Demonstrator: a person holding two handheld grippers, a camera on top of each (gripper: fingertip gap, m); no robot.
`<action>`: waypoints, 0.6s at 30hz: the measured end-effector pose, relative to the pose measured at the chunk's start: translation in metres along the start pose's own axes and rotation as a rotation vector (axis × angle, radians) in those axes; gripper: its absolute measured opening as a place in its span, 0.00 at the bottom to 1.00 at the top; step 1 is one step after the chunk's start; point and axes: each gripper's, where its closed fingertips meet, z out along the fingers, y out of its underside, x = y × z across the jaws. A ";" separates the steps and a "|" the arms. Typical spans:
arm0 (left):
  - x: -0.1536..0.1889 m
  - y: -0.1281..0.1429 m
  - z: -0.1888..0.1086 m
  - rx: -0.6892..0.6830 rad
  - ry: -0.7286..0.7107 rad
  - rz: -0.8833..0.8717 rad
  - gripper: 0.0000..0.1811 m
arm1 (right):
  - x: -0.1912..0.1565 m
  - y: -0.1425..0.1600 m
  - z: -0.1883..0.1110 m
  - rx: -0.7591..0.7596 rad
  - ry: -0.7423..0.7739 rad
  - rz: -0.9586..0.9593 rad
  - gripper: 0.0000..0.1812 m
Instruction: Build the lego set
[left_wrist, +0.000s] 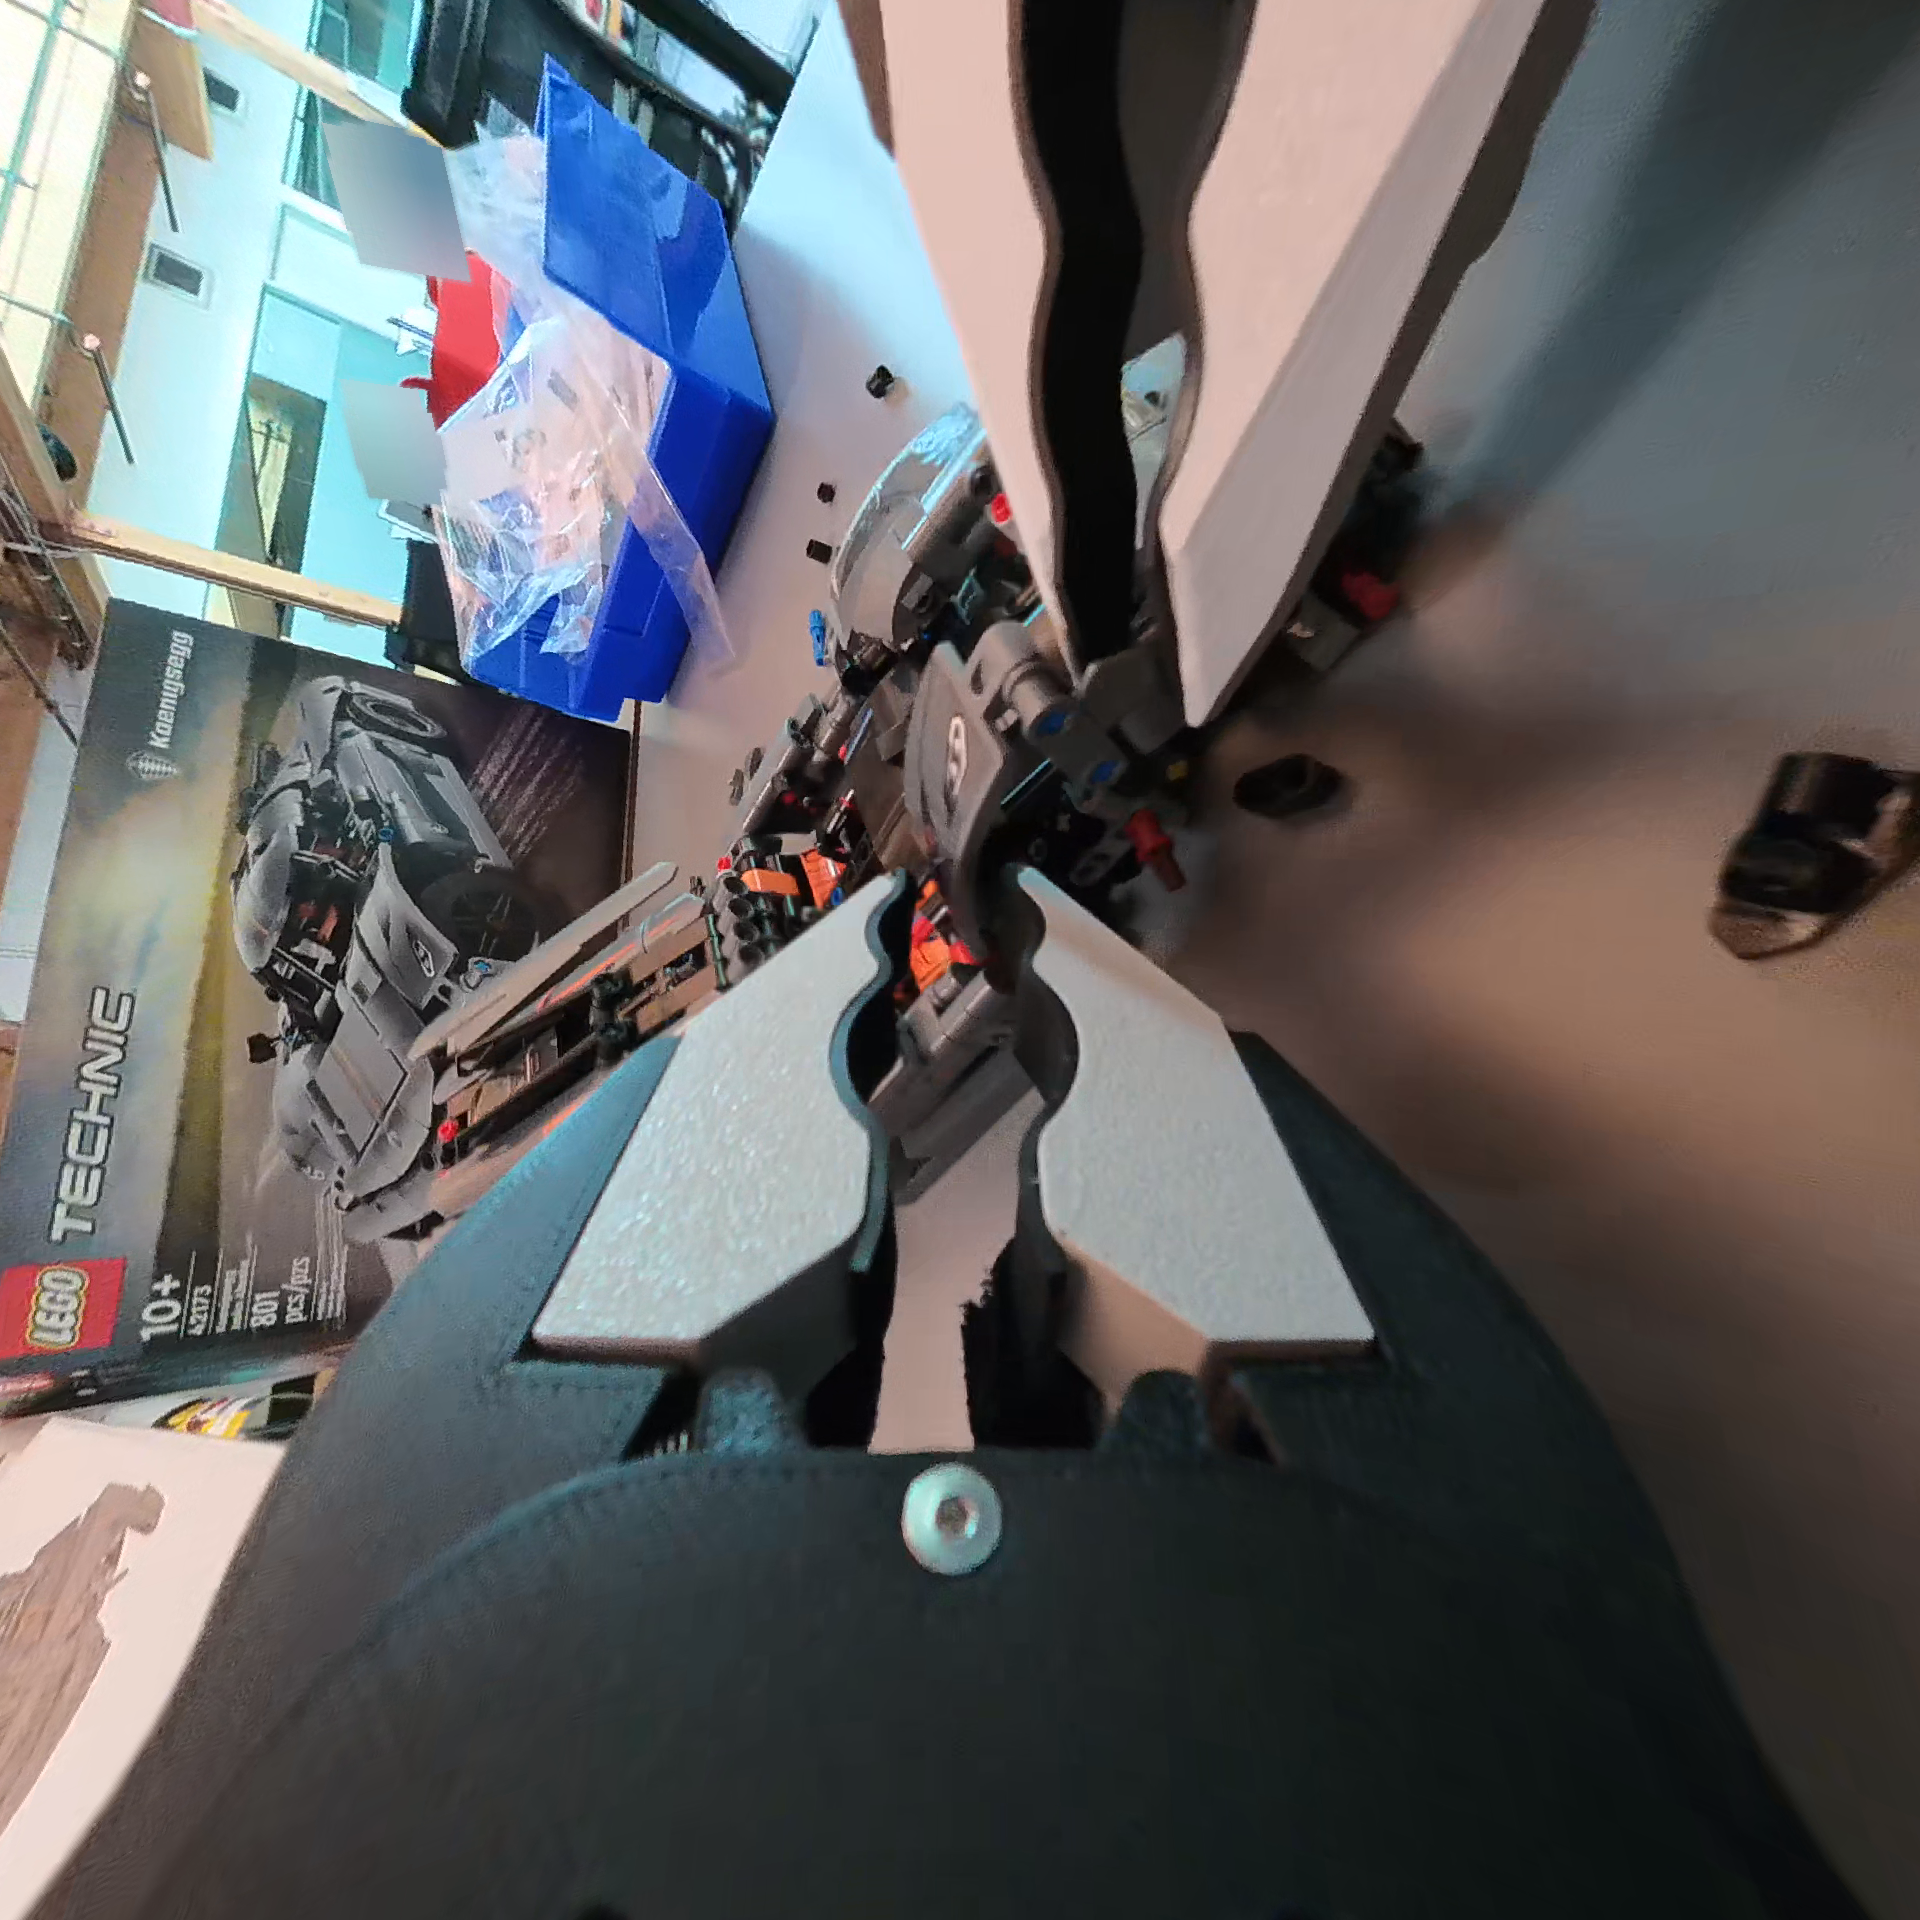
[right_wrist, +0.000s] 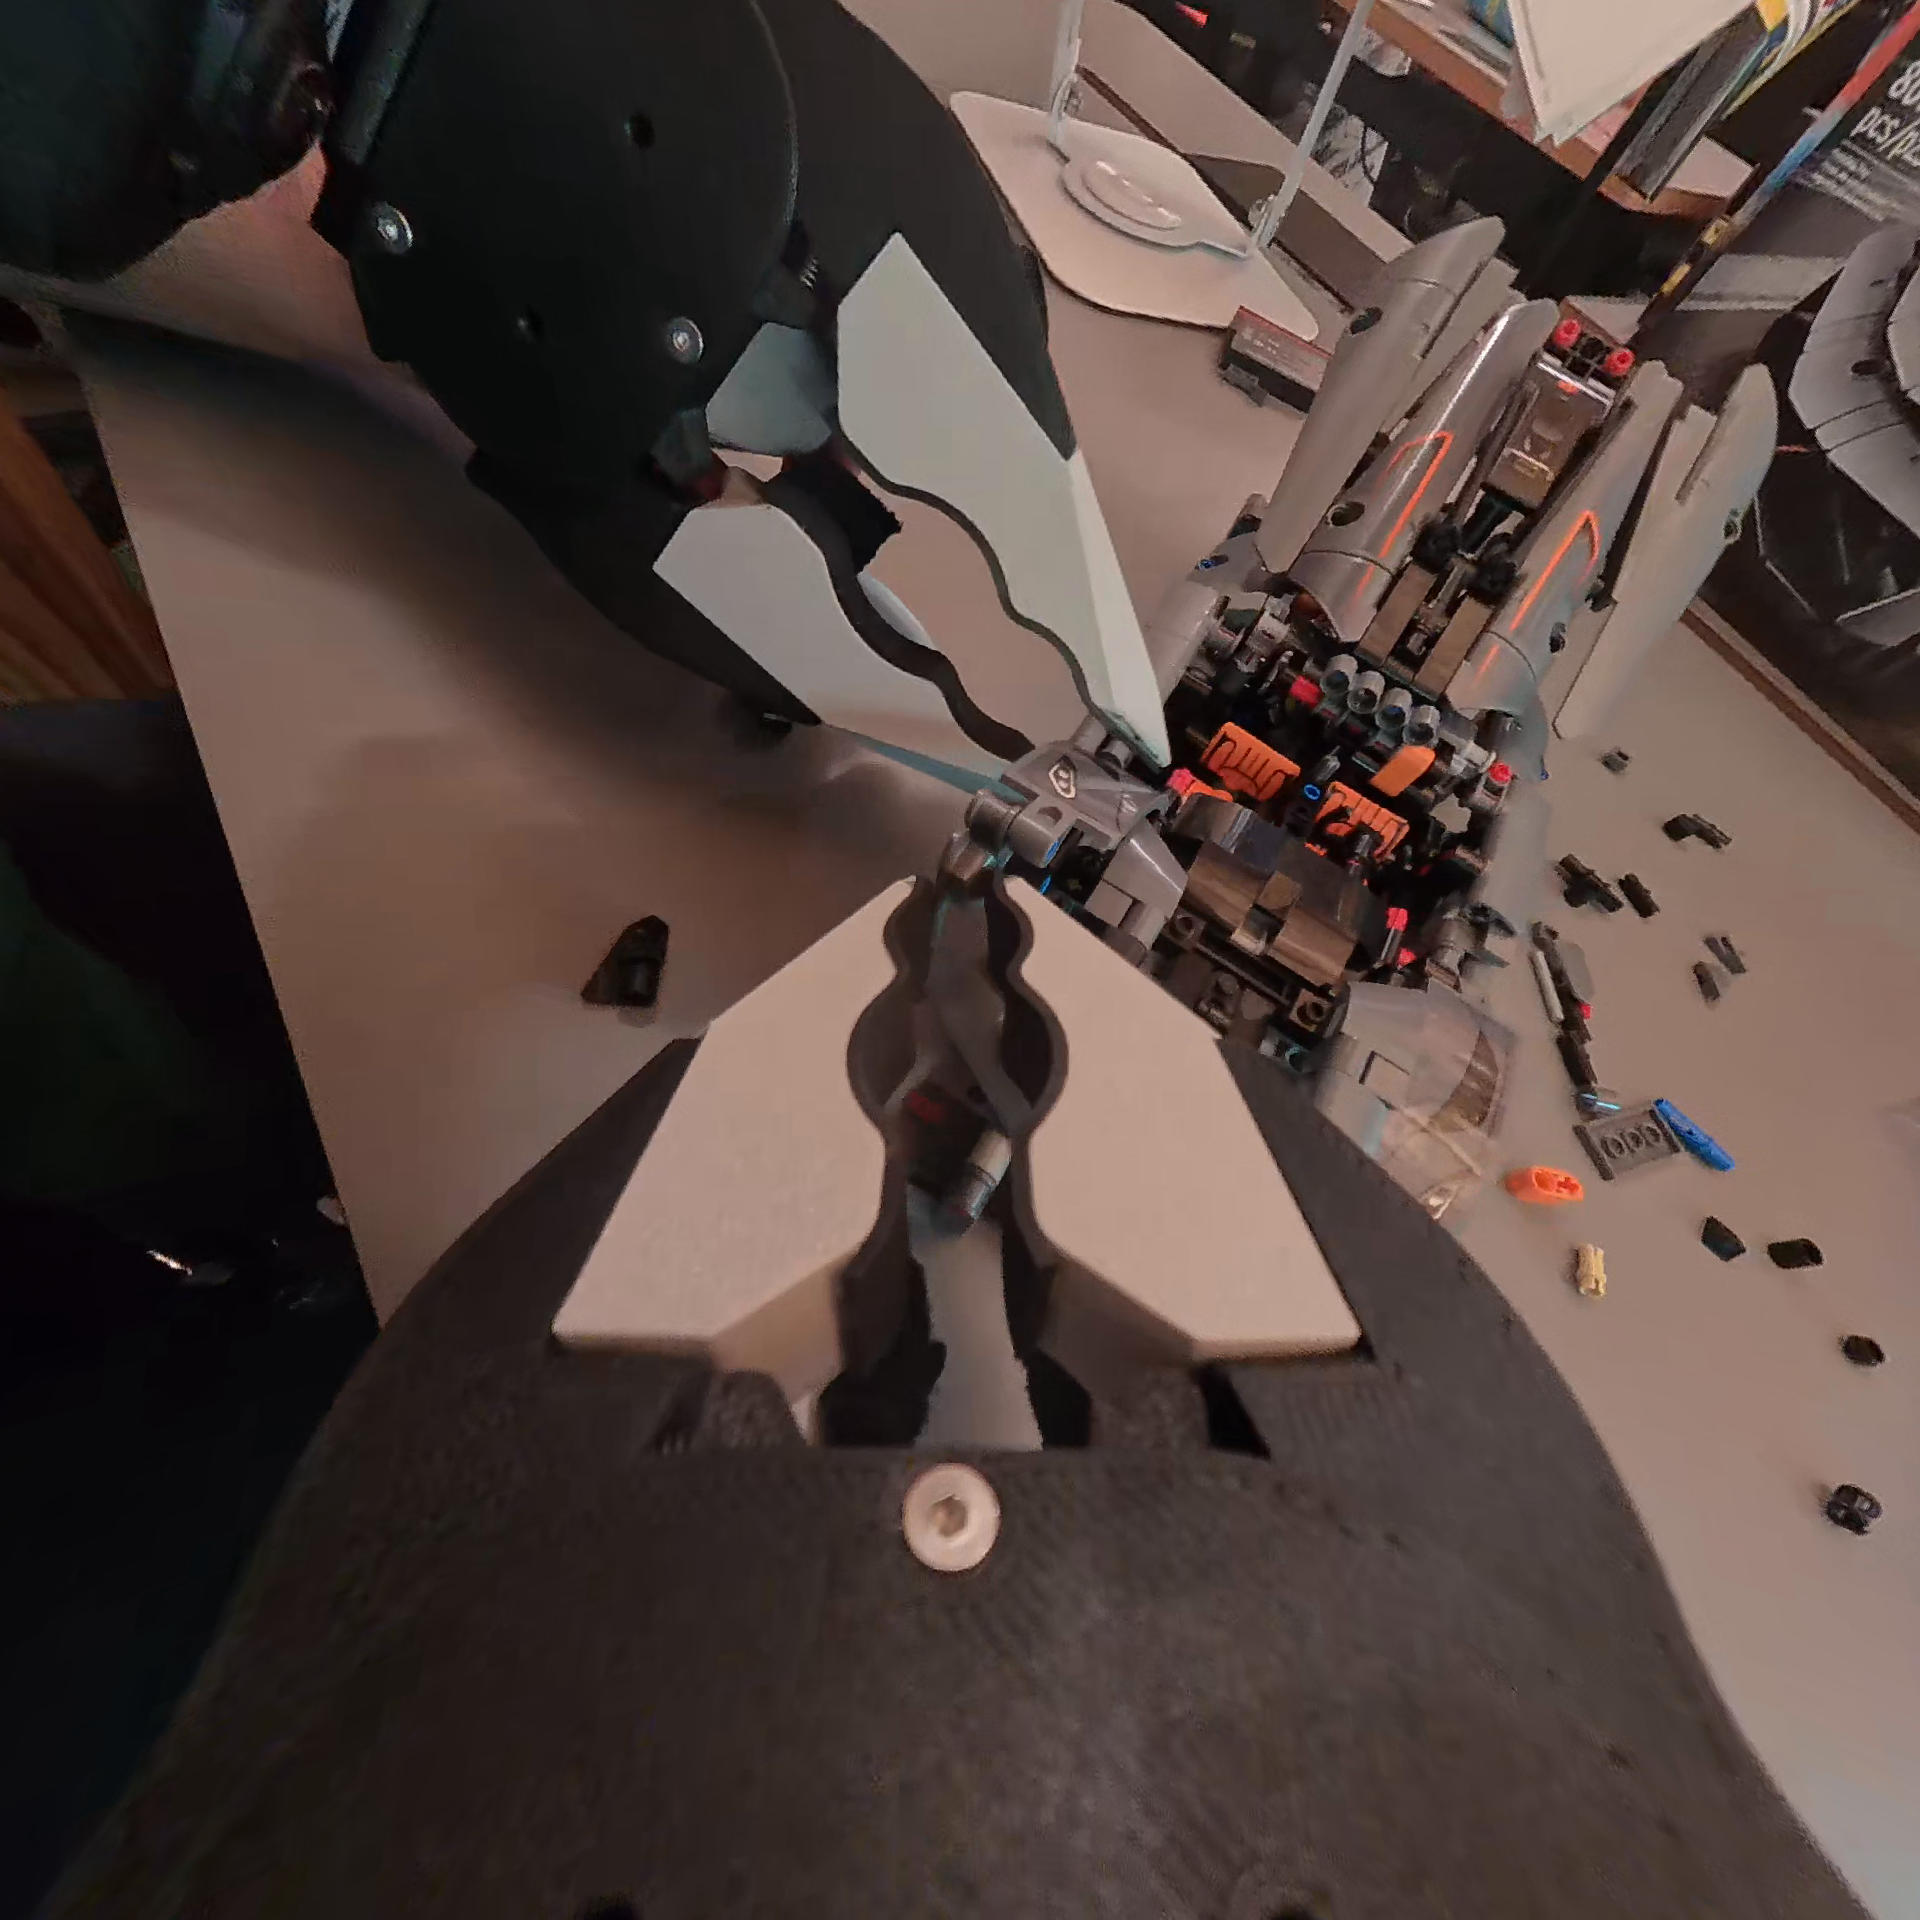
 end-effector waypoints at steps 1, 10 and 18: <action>0.003 0.000 -0.002 -0.011 0.001 0.002 0.07 | -0.002 -0.001 0.000 0.004 0.000 -0.006 0.05; 0.002 0.001 -0.010 -0.049 -0.067 -0.015 0.02 | -0.014 -0.003 -0.001 0.036 -0.040 0.004 0.09; 0.001 0.002 -0.012 -0.048 -0.070 -0.031 0.02 | 0.001 -0.010 -0.027 0.133 -0.038 0.011 0.13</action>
